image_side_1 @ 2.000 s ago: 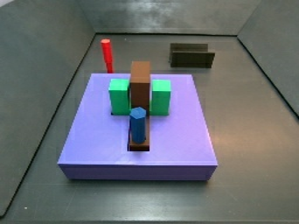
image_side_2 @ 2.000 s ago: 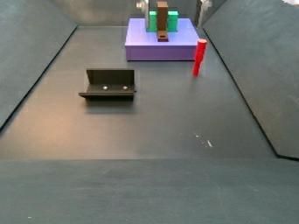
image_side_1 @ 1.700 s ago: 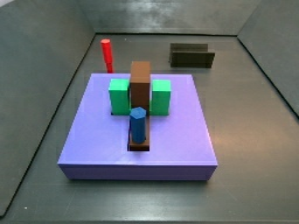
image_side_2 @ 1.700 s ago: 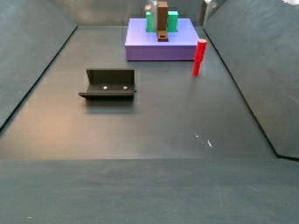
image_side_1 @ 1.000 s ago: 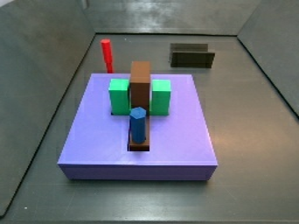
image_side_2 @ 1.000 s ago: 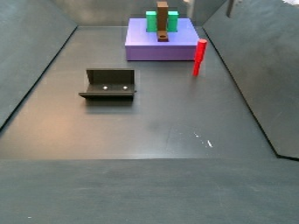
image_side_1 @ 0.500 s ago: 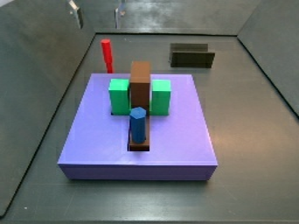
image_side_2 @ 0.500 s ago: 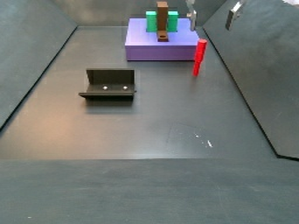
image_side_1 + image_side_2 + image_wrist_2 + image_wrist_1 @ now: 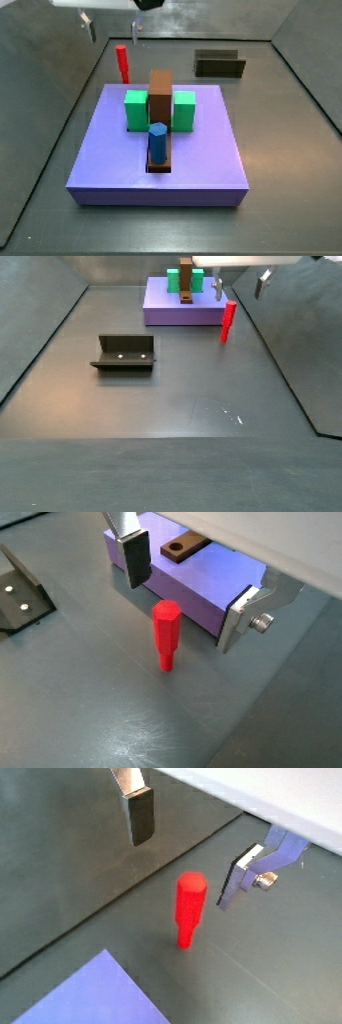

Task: Pick up the red object. Move up. Move to above the board. Insert the red object.
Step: Pick up the red object.

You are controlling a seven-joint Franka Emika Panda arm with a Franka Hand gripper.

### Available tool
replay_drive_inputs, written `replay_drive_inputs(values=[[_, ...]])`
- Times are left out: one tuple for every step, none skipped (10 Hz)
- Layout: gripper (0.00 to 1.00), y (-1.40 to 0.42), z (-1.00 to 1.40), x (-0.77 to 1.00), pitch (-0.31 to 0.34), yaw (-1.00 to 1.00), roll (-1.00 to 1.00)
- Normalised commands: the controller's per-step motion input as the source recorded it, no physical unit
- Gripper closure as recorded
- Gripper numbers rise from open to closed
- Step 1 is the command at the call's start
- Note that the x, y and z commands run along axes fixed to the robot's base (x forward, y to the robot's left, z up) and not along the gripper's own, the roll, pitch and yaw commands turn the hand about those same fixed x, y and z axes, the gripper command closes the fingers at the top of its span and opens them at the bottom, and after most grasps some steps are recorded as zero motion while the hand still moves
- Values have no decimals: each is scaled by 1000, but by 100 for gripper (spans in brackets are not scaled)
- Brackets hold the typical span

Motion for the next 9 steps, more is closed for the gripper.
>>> replay_drive_inputs(values=[[0,-51,-280,91,0,0,-87],[0,-37,-283,109,0,0,-79],[0,-6,-280,71,0,0,-51],[0,0,-266,49,0,0,-56],[0,0,-240,83,0,0,-27],[0,0,-217,114,0,0,-14],[0,0,-186,131,0,0,0],[0,0,-160,103,0,0,0],[0,0,-151,137,1,0,0]])
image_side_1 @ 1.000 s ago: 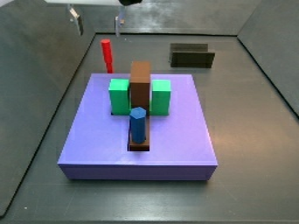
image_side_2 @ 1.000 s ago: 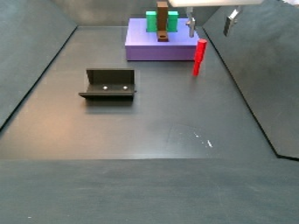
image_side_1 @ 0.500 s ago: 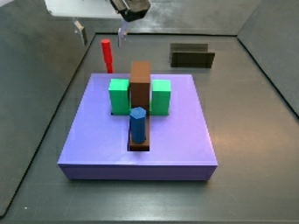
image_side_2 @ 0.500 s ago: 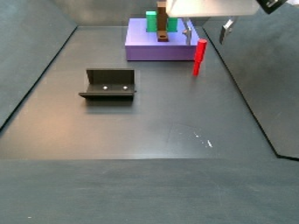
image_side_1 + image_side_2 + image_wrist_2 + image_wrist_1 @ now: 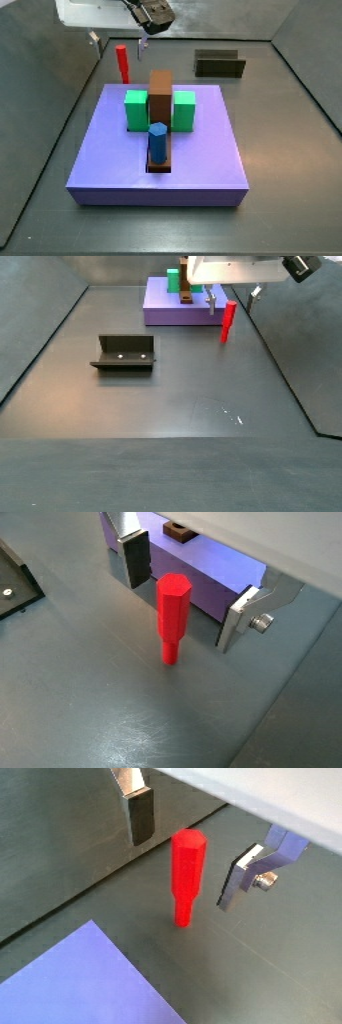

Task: Pick up the red object. Move up. Move to above the board. Insert the red object.
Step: Pick up the red object.

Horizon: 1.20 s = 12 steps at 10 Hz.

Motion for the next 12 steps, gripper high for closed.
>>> replay_drive_inputs(values=[[0,0,-163,103,0,0,0],[0,0,-163,69,0,0,0],[0,0,-174,54,0,0,0],[0,0,-146,0,0,0,0],[0,0,-63,0,0,0,0],[0,0,0,0,0,0,0],[100,0,0,0,0,0,0],[100,0,0,0,0,0,0],[100,0,0,0,0,0,0],[100,0,0,0,0,0,0],[100,0,0,0,0,0,0],[100,0,0,0,0,0,0]])
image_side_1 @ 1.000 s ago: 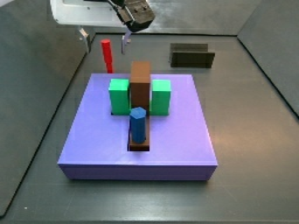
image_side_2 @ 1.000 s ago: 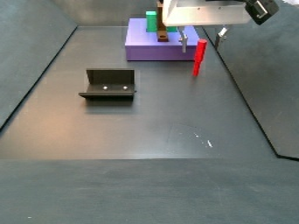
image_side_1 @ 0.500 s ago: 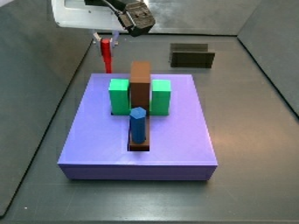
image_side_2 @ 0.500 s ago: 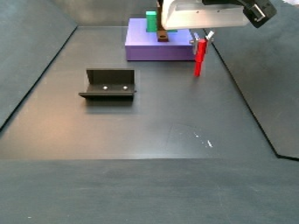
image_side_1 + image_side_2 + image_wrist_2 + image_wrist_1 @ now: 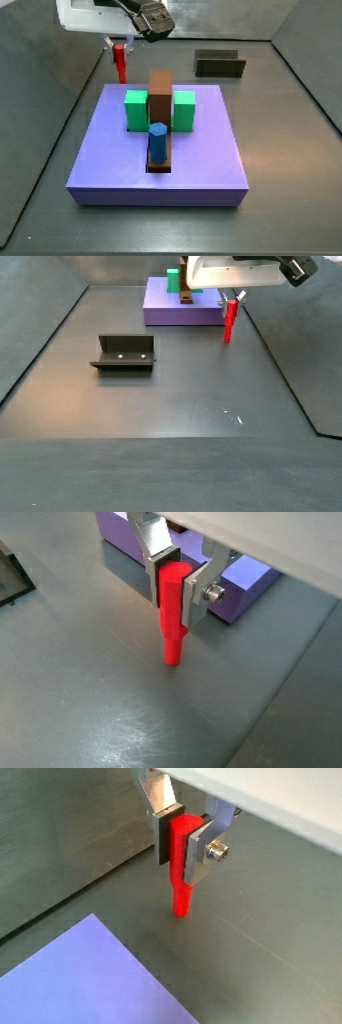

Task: Pick up the red object. Move up. Move to above the board. Insert the red object.
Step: Pick up the red object, then move up.

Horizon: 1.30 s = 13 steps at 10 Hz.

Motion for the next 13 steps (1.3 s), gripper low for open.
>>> replay_drive_inputs(values=[[100,0,0,0,0,0,0],[100,0,0,0,0,0,0],[100,0,0,0,0,0,0],[100,0,0,0,0,0,0],[100,0,0,0,0,0,0],[100,0,0,0,0,0,0],[100,0,0,0,0,0,0],[100,0,0,0,0,0,0],[100,0,0,0,0,0,0],[100,0,0,0,0,0,0],[100,0,833,0,0,0,0],[100,57,822,-17,23,-30,6],[100,55,666,-65,75,-39,2]])
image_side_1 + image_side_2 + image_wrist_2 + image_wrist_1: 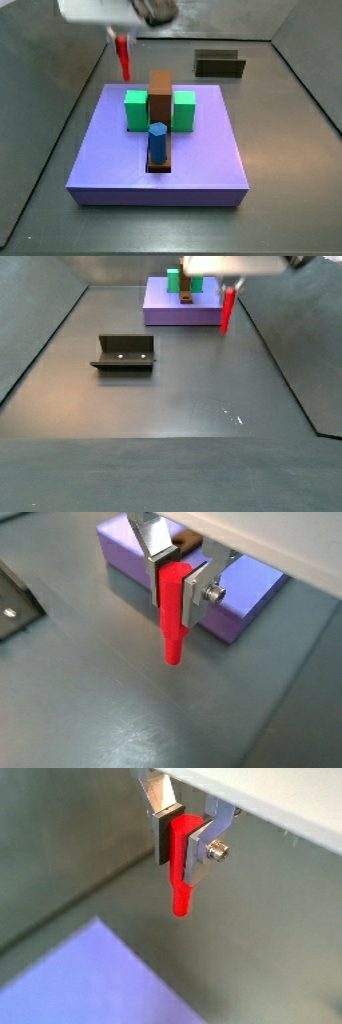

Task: Pick up the red object. Move up. Move to above the board. Insert the red object.
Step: Move up, then move to above the board.

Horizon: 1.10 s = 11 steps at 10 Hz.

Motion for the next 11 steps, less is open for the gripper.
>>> replay_drive_inputs(values=[[100,21,294,-18,45,-22,-31],[100,0,1400,0,0,0,0],[100,1,1400,-18,29,3,2],[100,-1,1400,-59,26,-1,-16],[100,-2,1400,-53,5,1,-35],[100,-2,1400,34,45,-5,-37],[100,0,926,49,94,-7,-24],[100,3,411,19,88,-6,-25],[100,3,222,32,59,-2,-30],[100,-1400,357,903,124,-12,-42],[100,-1400,330,894,144,-14,-23]])
